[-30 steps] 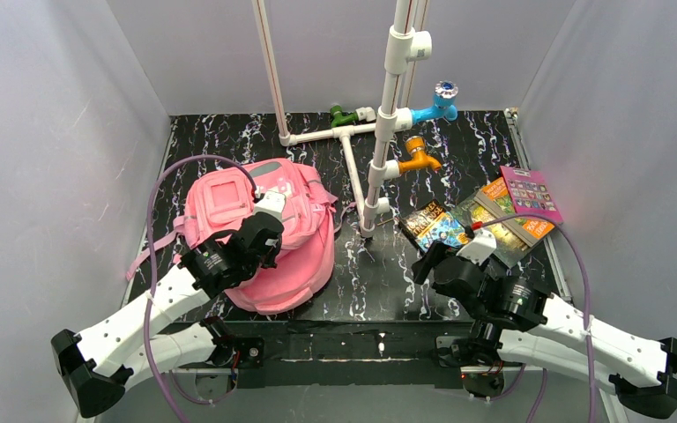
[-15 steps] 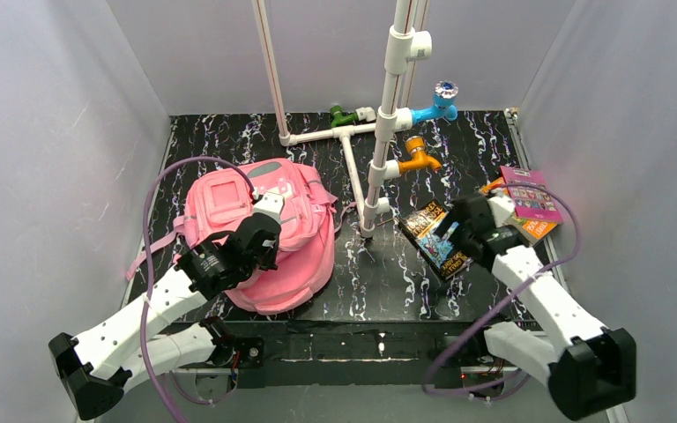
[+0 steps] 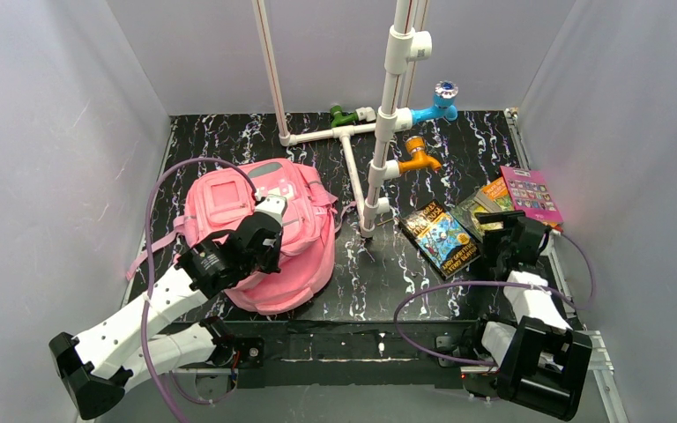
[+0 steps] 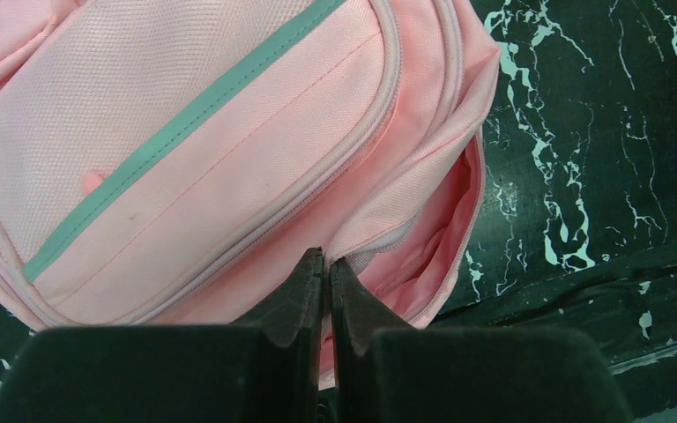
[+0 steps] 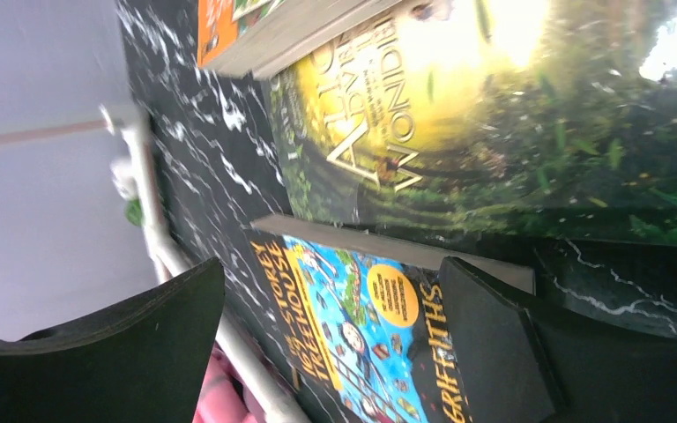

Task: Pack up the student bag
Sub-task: Pick up the book from the center of the board.

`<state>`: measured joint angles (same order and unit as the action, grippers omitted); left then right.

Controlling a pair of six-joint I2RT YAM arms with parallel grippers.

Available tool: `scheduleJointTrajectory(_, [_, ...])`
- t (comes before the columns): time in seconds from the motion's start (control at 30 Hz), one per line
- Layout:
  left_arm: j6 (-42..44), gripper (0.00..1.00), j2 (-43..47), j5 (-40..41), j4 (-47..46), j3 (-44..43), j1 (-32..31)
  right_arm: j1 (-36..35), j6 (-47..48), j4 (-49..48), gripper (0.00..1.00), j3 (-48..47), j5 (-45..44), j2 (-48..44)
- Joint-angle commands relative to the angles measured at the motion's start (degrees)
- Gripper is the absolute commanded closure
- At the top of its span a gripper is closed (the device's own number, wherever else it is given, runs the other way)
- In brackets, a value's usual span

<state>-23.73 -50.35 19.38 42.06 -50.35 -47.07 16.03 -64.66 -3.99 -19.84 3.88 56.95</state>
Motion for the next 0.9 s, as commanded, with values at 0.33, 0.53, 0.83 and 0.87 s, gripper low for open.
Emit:
scheduleJointTrajectory(0.33, [-1.0,1.0,2.78,-0.52,-1.2,-1.19,0.24,5.78,-19.35,-36.8,0.02,10.61,-9.8,8.33])
scheduleJointTrajectory(0.53, [1.03,1.0,4.4,0.66,-2.35,-0.83,0.29,6.03,-21.61,-45.26,0.02,10.21,-12.98,16.14])
scheduleJointTrajectory(0.83, [-0.39,1.0,5.57,-3.52,-5.46,1.8,0.28,6.03,-25.4,-55.21,0.07,9.83,-15.03,26.66])
scheduleJointTrajectory(0.87, [-0.79,1.0,5.83,-4.13,-5.9,2.2,0.25,6.02,-25.56,-56.67,0.08,10.08,-15.42,27.58])
